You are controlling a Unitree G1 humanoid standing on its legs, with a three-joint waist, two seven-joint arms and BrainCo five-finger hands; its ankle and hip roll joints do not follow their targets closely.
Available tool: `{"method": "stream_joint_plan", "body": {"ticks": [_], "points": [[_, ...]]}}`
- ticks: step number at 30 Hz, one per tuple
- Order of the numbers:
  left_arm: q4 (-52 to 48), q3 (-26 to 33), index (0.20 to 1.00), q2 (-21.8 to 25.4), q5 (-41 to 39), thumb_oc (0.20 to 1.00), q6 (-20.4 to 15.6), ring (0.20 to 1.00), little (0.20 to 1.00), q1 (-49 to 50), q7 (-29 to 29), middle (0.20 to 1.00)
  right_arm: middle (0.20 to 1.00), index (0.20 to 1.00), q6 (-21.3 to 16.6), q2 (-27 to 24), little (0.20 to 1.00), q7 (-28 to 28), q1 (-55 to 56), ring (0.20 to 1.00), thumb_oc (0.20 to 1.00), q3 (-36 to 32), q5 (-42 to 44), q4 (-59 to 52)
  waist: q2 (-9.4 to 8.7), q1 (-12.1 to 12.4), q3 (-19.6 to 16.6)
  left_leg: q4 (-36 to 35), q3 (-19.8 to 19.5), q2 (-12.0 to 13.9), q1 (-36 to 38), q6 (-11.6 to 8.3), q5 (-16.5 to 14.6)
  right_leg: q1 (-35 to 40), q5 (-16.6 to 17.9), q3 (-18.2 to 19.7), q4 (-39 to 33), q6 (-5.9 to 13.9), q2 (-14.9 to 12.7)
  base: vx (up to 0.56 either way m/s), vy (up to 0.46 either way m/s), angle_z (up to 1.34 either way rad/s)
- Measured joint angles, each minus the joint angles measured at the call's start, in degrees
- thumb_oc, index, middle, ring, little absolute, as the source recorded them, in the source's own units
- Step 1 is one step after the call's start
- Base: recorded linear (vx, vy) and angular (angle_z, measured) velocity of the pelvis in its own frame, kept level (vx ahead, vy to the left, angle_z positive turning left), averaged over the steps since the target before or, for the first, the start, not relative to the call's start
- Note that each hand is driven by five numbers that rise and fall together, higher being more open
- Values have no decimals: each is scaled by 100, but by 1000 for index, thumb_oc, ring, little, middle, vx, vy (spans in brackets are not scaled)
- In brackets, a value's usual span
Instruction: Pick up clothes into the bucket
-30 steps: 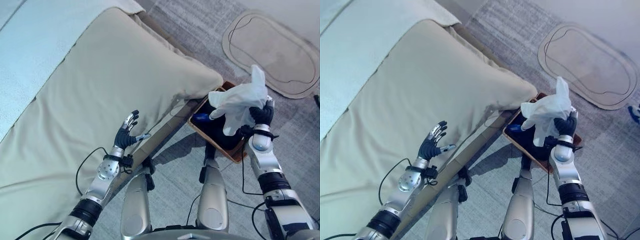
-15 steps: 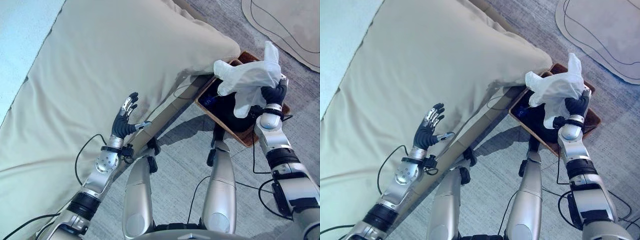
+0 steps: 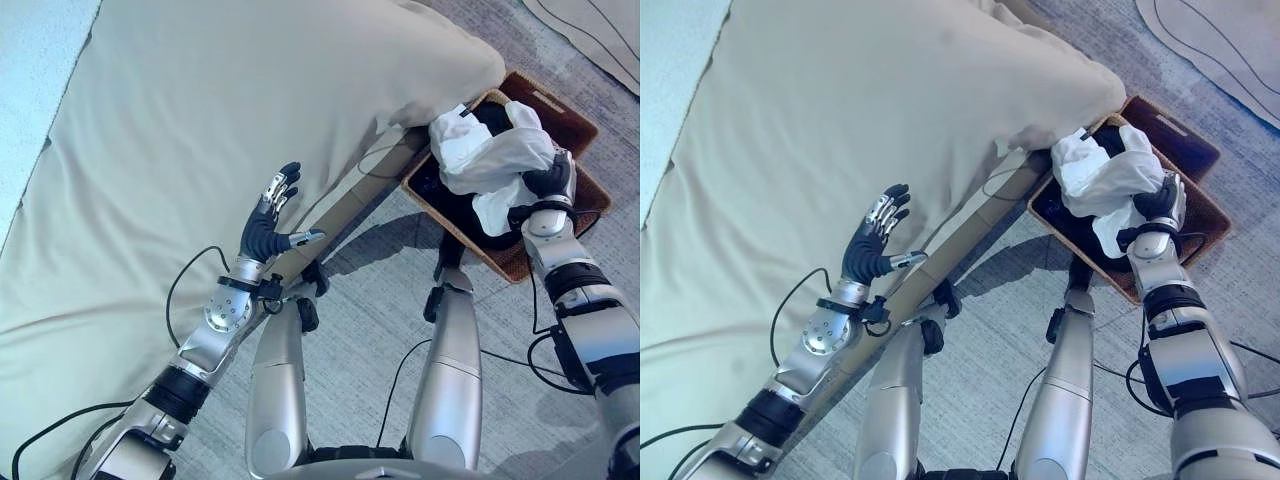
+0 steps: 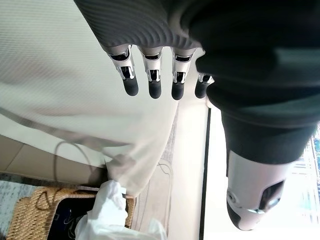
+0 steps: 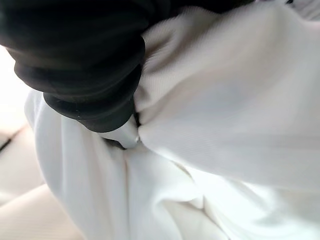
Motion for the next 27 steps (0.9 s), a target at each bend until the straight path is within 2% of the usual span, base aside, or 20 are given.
{"method": "stream_joint_plan", "body": {"ticks": [4, 10, 11, 12, 27], "points": [[-37, 2, 1000, 15, -50, 1000, 6, 1000, 1000, 1, -2, 1000, 200, 200, 18, -357, 200, 20, -344, 200, 200, 184, -136, 107, 84, 34, 11, 125, 28, -28, -279, -8, -21, -302, 20, 112, 16, 0, -11, 0, 0, 0], [-54, -1, 1000, 12, -50, 1000, 10, 1000, 1000, -27, 7, 1000, 200, 200, 113, -438, 200, 13, -434, 200, 200, 191, -243, 169, 102, 28, 14, 201, 29, -16, -350, 8, -49, -347, 41, 125, 58, 12, -10, 0, 0, 0], [-68, -1, 1000, 16, -50, 1000, 10, 1000, 1000, -27, 12, 1000, 536, 536, 118, -438, 536, 9, -437, 536, 536, 191, -245, 171, 103, 29, 14, 201, 32, -17, -352, 8, -51, -352, 41, 129, 58, 12, -11, 0, 0, 0], [-74, -1, 1000, 16, -50, 1000, 10, 1000, 1000, -27, 16, 1000, 1000, 1000, 119, -438, 1000, 6, -438, 1000, 1000, 191, -245, 171, 105, 20, 14, 199, 33, -17, -352, 7, -51, -356, 41, 130, 57, 13, -11, 0, 0, 0], [-74, 68, 1000, 121, -53, 1000, 27, 1000, 1000, -27, 18, 1000, 1000, 1000, 143, -433, 1000, 4, -435, 1000, 1000, 137, -187, 241, 132, 30, 4, 183, 31, -22, -318, -8, -39, -324, 55, 131, 60, 31, -10, 0, -4, 0]]}}
